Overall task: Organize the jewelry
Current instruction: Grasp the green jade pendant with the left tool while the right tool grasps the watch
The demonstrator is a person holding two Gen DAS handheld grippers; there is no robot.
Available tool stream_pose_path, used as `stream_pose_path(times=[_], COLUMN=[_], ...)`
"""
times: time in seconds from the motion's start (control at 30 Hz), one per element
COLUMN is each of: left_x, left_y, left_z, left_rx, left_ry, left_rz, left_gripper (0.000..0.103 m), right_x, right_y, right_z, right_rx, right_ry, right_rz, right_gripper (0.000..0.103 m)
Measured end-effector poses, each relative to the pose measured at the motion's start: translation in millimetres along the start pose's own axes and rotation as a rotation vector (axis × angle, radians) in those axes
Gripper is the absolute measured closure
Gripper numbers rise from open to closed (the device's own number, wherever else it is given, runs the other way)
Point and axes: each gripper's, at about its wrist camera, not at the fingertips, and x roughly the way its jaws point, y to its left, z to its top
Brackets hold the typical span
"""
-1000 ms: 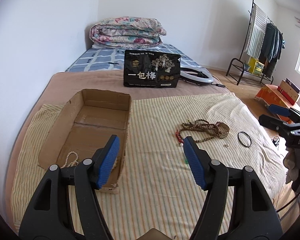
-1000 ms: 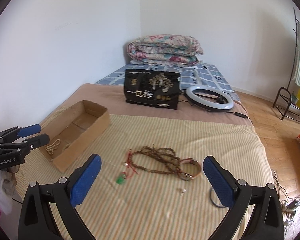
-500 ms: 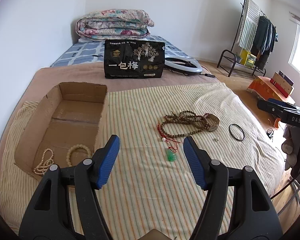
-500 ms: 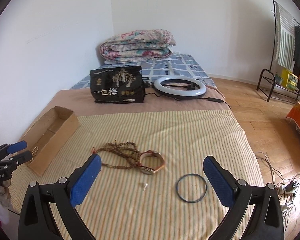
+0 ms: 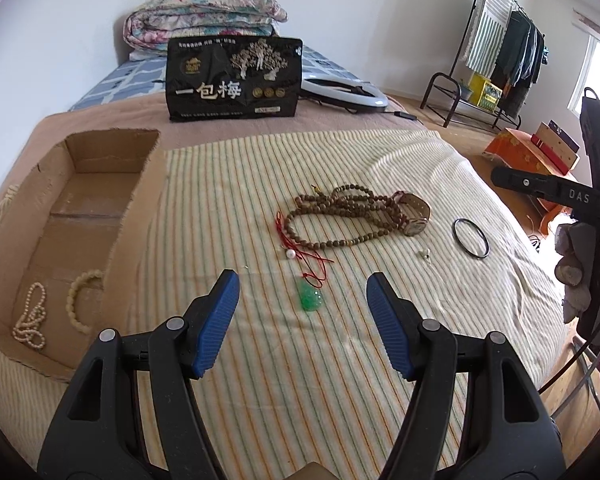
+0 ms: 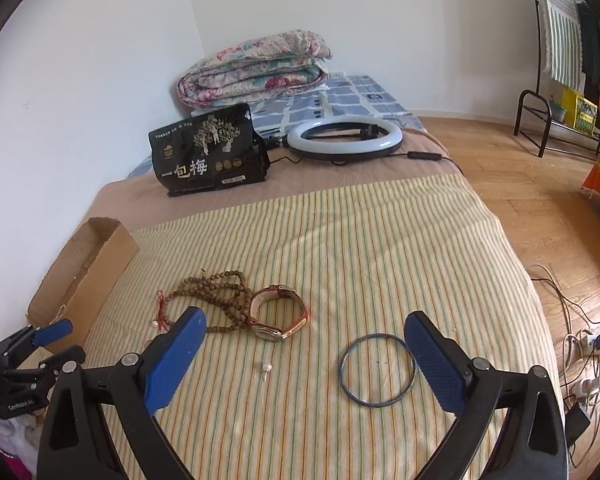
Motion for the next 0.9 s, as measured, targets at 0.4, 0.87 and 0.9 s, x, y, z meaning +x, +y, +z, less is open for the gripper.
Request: stream_pose_path(times=[0.4,0.87,0.9], left_x=[56.4,86.9,87.3], left_y=[-4.1,-3.2,-3.1], left_z=[-10.9,-11.3,-11.3], left_rx=[0.012,-0.003,-0.003], left_ry=[0.107,0.145,0.145], left_rz=[-0.018,-0.005,0.0], left_gripper=[0.056,0.073,0.075], right_x=[64.8,105.7,107.8], right_y=[-5.9,-8.0,-8.4], right_z=[0.6,0.3,0.3], right_rx=[0.022,0.059,0.064], right_ry=[0.125,0.21,0.216], right_rz=[0.034,0.046,0.051], right_gripper=[0.025,0.049,0.051])
